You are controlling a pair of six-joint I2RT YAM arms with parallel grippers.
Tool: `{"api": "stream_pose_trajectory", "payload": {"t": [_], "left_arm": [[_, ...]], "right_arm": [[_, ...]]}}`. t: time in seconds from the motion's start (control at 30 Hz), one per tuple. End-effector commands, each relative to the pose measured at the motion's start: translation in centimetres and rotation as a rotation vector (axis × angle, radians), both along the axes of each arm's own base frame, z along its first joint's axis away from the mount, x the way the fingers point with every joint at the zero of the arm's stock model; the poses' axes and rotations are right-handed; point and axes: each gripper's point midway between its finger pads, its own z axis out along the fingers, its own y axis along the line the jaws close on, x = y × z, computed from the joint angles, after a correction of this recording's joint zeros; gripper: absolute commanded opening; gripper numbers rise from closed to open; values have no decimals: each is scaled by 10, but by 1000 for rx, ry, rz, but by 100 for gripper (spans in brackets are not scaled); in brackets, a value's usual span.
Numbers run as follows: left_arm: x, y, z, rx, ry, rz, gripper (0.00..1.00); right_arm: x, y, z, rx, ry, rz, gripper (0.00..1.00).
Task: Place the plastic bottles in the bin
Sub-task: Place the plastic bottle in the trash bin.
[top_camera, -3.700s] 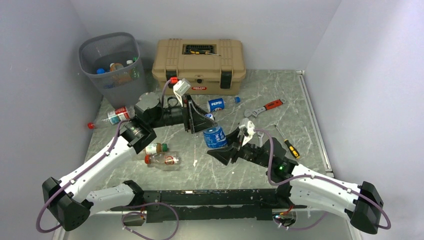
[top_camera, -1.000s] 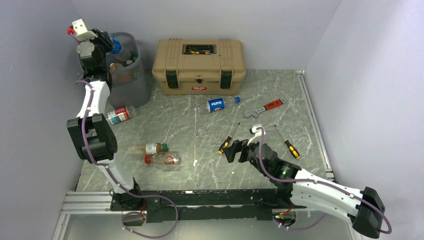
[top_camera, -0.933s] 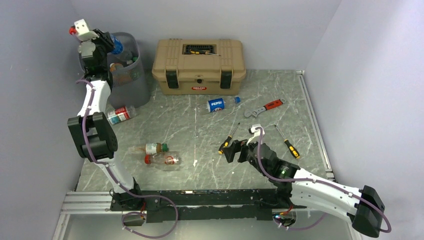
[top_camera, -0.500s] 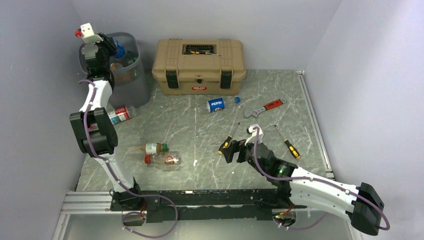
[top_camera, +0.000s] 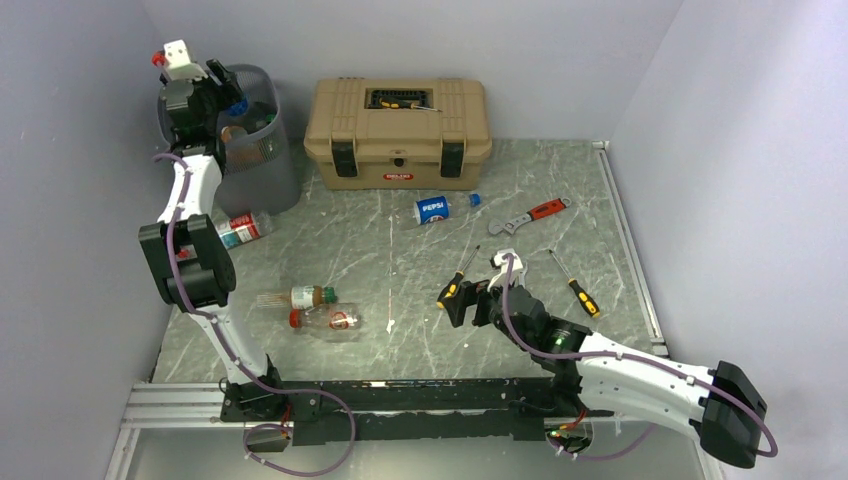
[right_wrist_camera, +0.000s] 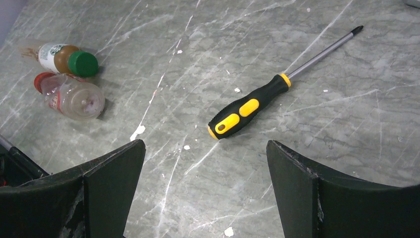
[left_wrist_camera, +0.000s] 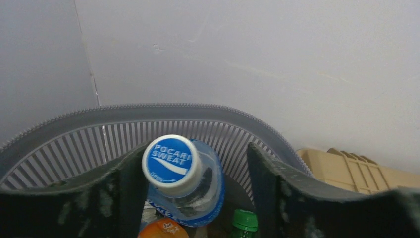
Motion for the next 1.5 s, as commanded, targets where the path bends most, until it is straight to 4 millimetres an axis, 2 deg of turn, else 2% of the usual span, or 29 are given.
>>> {"api": "stream_pose_trajectory", "payload": {"t": [0.0,0.07,0.1,0.27,0.3,0.33,0.37,0.4,0.5,0.57,0.6,0.7,0.83,0.93,1.0,1.1,1.23,1.33,1.47], "left_arm": [[-7,-5,10,-26,32,-13,78],[-15,-4,30,-28,-10,9,95],[-21,-4,42,-26,-32,22,99],[-65,-14,113,0,-164,109,99],[-77,-18,126,-4,-191,117,100],[-96,-29,149,-3,-238,119,99],[-104,-35,153,-6,-246,128,99],[-126,-44,171,-8,-281,132,100],[-167,-76,187,-32,-297,87,99],[-188,-98,187,-50,-272,30,99],[-198,-117,184,-62,-252,-23,99],[-220,-155,163,-78,-163,-160,100],[-244,-191,98,-79,76,-329,99],[-265,-206,38,-72,276,-417,99],[-278,-217,2,-66,385,-488,100],[-293,-229,-46,-85,531,-558,99],[-297,-234,-73,-161,562,-563,99],[-296,-228,-89,-187,536,-516,99],[-299,-226,-110,-194,532,-499,99]], "right_arm": [[6,7,21,50,-35,-4,97],[6,8,23,51,-35,-2,97],[6,8,23,52,-35,-1,97],[5,7,28,55,-36,-4,97],[5,7,29,55,-36,-4,97],[5,7,33,59,-40,-4,97],[6,6,36,61,-43,-10,98],[7,5,41,61,-46,-17,98],[13,0,59,57,-70,-55,98],[20,-6,76,48,-96,-98,98],[25,-9,85,44,-109,-127,98],[39,-9,111,43,-140,-178,98],[48,13,124,88,-113,-138,98],[55,28,112,150,-41,-106,98],[65,29,102,204,11,-116,98],[89,9,77,299,107,-198,97],[130,-35,51,523,204,-360,94],[152,-49,44,575,218,-428,95],[185,-58,52,578,179,-523,95]]}}
